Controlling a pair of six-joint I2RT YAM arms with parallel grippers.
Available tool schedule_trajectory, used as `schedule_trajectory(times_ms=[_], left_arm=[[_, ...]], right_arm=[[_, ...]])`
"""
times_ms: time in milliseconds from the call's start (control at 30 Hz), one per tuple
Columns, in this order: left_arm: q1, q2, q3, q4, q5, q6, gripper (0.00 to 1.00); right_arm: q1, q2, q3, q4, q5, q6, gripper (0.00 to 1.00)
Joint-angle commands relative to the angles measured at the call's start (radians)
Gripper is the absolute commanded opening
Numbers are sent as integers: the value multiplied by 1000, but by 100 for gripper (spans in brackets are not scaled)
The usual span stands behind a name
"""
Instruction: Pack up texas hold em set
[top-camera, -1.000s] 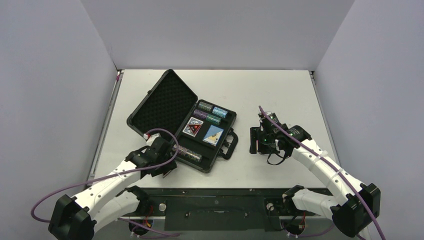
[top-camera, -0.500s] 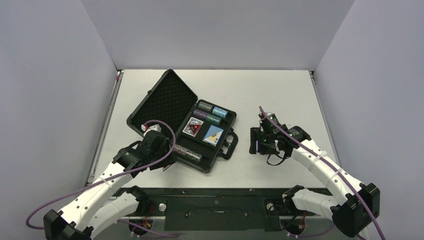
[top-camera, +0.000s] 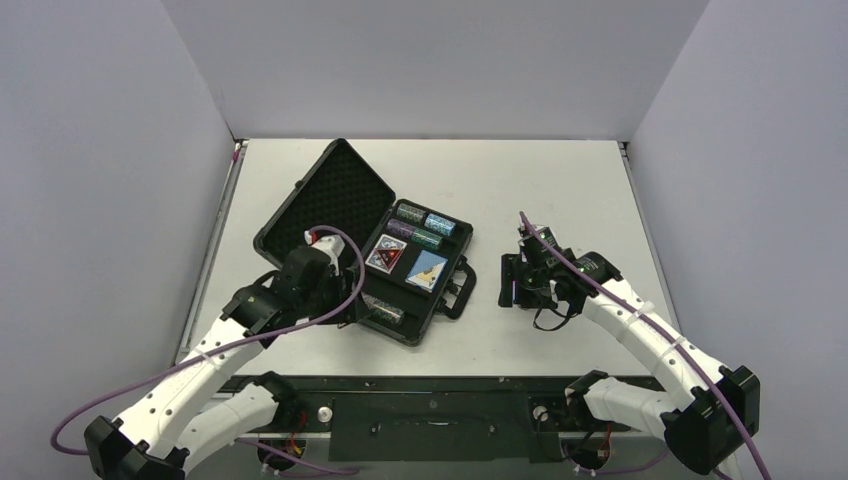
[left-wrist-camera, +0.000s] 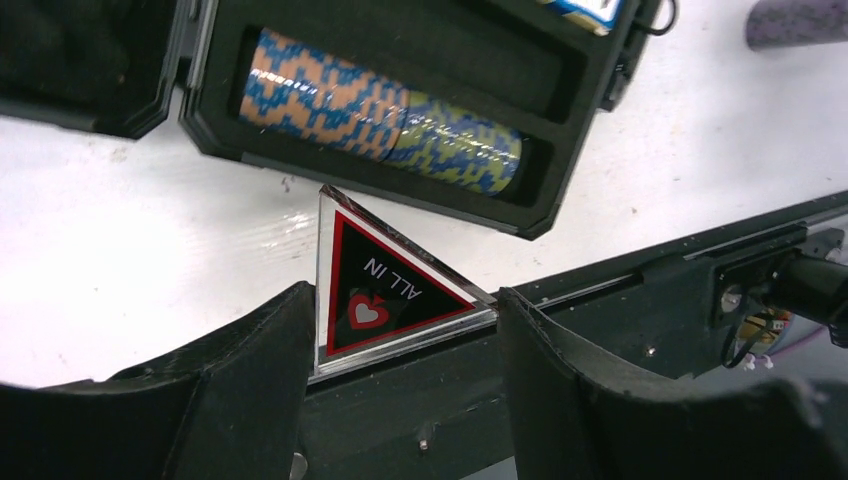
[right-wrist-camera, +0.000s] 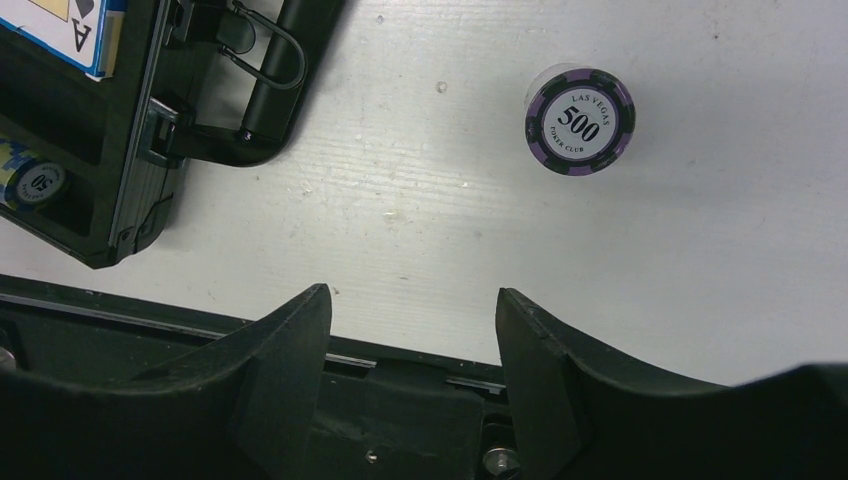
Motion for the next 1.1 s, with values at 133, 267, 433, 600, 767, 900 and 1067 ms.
schedule_trajectory(times_ms=[133, 267, 433, 600, 767, 900, 1067], left_arm=[[-11, 114, 154, 117, 50, 134, 0], [-13, 203, 234, 137, 52, 180, 0], [-19, 360, 324, 135, 80, 250, 0], [-37, 495, 419, 158, 106, 293, 0], [-59, 619, 517, 128, 115, 325, 0], [-84, 707, 585, 111, 116, 356, 0], [-105, 807, 640, 101, 121, 378, 0]], right_arm=[[-8, 23, 46, 29, 26, 20, 57], [-8, 33, 71, 14, 42, 18, 57], [-8, 40, 106, -5, 55, 21, 57], [-11, 41, 143, -28, 99, 19, 56], [-20, 39, 169, -56, 121, 11, 56], [-34, 23, 178, -75, 143, 11, 56], [-75, -15, 170, -107, 176, 11, 57]])
